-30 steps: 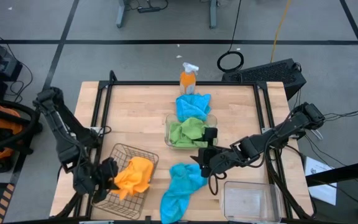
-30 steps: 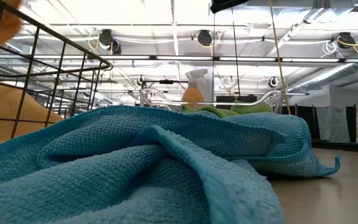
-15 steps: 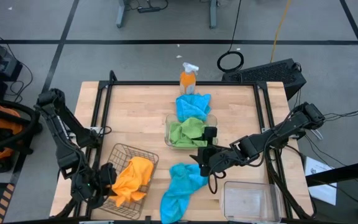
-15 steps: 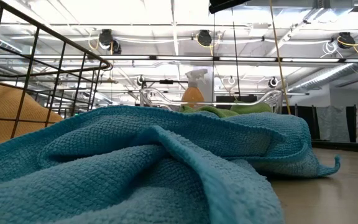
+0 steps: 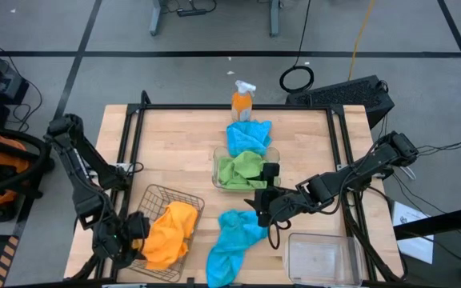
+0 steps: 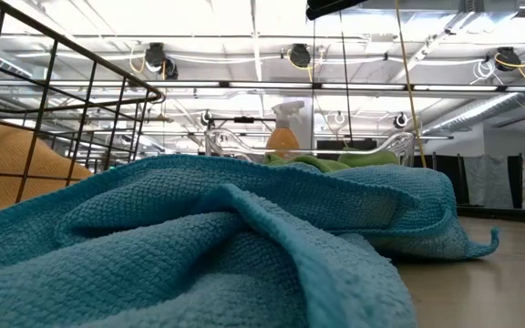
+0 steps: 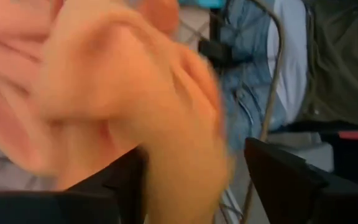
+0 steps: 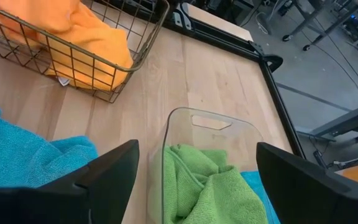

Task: Sort microfiber towel by color & place in baskets
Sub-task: Put the yellow towel into the mesh basket, then put the top blue towel into the bottom transparent bin

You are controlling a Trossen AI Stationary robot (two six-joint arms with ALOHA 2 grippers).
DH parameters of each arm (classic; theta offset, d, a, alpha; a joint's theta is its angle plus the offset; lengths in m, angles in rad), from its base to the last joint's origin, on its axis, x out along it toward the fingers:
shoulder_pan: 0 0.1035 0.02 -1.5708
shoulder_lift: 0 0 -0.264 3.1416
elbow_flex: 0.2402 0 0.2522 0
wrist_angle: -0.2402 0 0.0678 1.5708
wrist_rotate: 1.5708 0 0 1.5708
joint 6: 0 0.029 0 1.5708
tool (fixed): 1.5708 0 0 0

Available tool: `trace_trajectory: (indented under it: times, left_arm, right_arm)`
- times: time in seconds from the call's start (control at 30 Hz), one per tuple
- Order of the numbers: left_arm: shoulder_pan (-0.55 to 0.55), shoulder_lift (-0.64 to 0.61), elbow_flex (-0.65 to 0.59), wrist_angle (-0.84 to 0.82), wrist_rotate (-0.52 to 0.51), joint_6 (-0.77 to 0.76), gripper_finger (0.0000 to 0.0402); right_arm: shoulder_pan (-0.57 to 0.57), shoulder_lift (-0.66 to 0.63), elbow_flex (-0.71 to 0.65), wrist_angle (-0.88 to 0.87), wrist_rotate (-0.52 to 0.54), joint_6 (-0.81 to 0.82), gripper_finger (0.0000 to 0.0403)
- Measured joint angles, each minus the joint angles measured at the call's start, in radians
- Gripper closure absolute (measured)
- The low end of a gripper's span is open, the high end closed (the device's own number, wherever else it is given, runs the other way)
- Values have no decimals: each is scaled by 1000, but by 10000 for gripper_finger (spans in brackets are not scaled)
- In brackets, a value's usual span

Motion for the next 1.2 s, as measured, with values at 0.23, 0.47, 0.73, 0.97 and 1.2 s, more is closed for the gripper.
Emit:
trace_trajectory:
  times: [0.23,0.47,0.73,0.97,1.2]
  left_arm:
    - [26,-4,0,-1,126,-54,142]
    - [78,-4,0,-1,67,44,142]
    - [204,-4,0,6,-309,490,142]
    - [343,-4,0,157,-714,885,142]
    - [527,-4,0,432,-499,1294,142]
  right_arm:
    - [0,0,0,0,0,-4,90]
    - [0,0,0,0,0,-7,90]
    - [-18,0,0,-3,-2,-13,90]
    - [-52,0,0,-22,-4,-19,90]
    - [-200,0,0,-150,23,96,90]
